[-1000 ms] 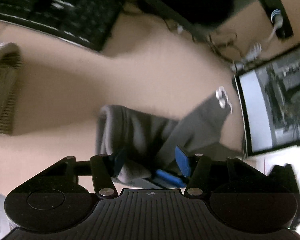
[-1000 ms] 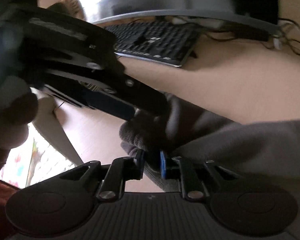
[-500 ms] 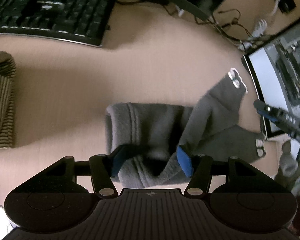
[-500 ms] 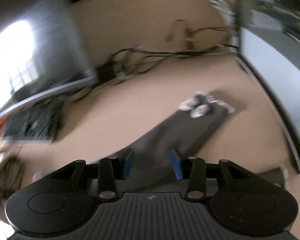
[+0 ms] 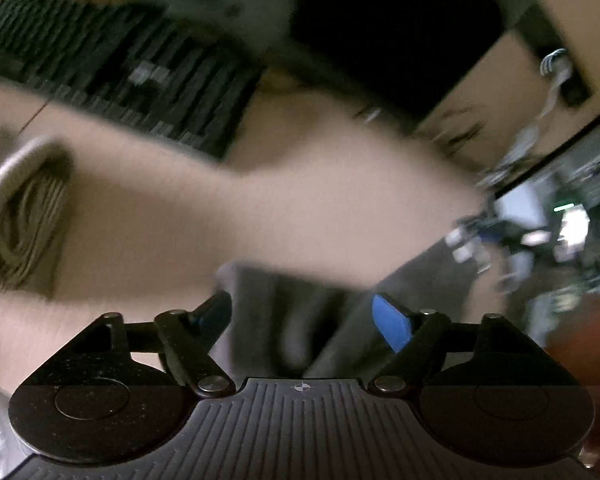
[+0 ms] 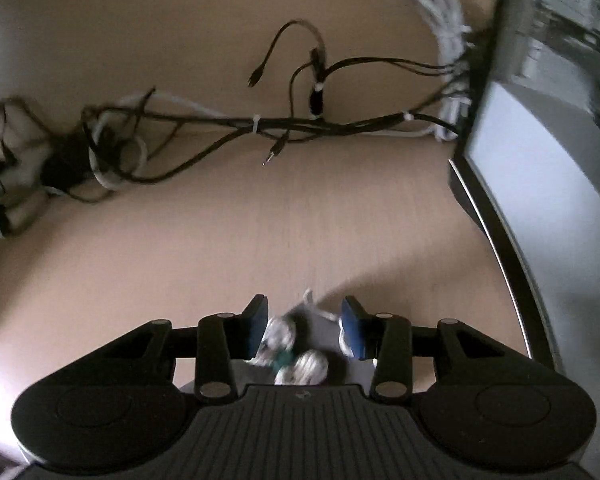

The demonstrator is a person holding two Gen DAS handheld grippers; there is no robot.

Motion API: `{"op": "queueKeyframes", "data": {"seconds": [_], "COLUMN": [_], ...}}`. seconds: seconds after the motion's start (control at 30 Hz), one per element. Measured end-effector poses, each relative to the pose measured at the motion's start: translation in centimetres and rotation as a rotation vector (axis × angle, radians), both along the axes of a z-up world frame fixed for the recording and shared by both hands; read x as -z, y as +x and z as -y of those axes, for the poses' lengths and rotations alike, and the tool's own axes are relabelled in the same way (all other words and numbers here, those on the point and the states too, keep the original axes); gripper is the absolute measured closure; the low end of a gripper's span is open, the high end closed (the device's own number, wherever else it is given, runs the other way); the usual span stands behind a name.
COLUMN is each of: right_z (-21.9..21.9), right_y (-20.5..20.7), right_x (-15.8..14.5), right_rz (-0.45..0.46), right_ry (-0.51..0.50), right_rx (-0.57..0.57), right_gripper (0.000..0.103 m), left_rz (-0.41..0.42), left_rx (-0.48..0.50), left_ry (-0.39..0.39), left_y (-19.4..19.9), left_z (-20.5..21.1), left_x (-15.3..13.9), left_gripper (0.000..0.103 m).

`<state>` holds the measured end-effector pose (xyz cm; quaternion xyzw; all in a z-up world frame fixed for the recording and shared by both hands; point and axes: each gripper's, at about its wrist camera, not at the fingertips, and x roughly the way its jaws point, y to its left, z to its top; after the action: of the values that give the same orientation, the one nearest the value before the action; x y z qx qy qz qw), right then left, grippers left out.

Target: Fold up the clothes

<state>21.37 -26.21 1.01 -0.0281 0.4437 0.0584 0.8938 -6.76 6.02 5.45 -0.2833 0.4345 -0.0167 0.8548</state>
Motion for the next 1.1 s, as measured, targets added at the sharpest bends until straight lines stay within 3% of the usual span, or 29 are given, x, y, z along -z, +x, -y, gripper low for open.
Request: {"op": "queueKeyframes", "data": {"seconds": [0.1, 0.13, 0.17, 0.27, 0.5, 0.63, 0.73, 0.87, 0.97, 1.03, 1.1], "right_z": [-0.3, -0.4, -0.4, -0.5, 1.9, 4.5, 5.8, 7.4, 8.6, 9.4, 10.2], "right_y": [0.9, 1.0, 0.9, -0.2, -7.6, -13.2, -17.8, -23.0, -25.9, -27.2, -28.1], "right_x": [1.2, 1.5, 1.3, -0.1, -8.6, -10.7, -9.9, -6.4, -4.3, -3.7, -3.4], "right_rz": [-0.020, -0.024, -0.022, 0.002, 0.209, 0.282, 0.306, 0.247, 0.192, 0.175, 0.165], "right_ry": [-0.019, -0.009, 0.004, 0.056, 0.194, 0.189, 0.106, 0.063, 0.083, 0.109, 0.148], "right_rx": [-0.027, -0.035, -0.044, -0.076, -0.079, 0.008, 0.099, 0.269, 0.376, 0.425, 0.463], "right_gripper": [0.066, 0.082, 0.089, 0.097, 0.097, 0.097, 0.096, 0.096, 0.092, 0.079, 0.075], "left_rz": [0.029, 0.010, -0.005, -0.036, -0.044, -0.067, -0.086, -0.114, -0.143, -0.156, -0.156], "left_rx": [0.032, 0.047, 0.061, 0.110, 0.283, 0.432, 0.546, 0.667, 0.707, 0.702, 0.675], "left_ry": [-0.017, -0.009, -0.003, -0.009, -0.008, 0.019, 0.042, 0.062, 0.089, 0.087, 0.076], "left_y": [1.3, 2.1, 2.5, 3.5, 4.8, 5.5, 5.2, 4.3, 3.4, 2.9, 2.7], "left_z": [1.3, 1.7, 2.1, 3.2, 4.9, 6.8, 7.9, 8.5, 8.4, 8.1, 7.6], "left_x": [-0.5, -0.3, -0.1, 0.7, 1.5, 2.2, 2.8, 3.6, 4.0, 4.1, 3.9], "left_gripper": [0.014, 0.014, 0.014, 0.014, 0.010, 0.010, 0.010, 0.010, 0.010, 0.010, 0.010]}}
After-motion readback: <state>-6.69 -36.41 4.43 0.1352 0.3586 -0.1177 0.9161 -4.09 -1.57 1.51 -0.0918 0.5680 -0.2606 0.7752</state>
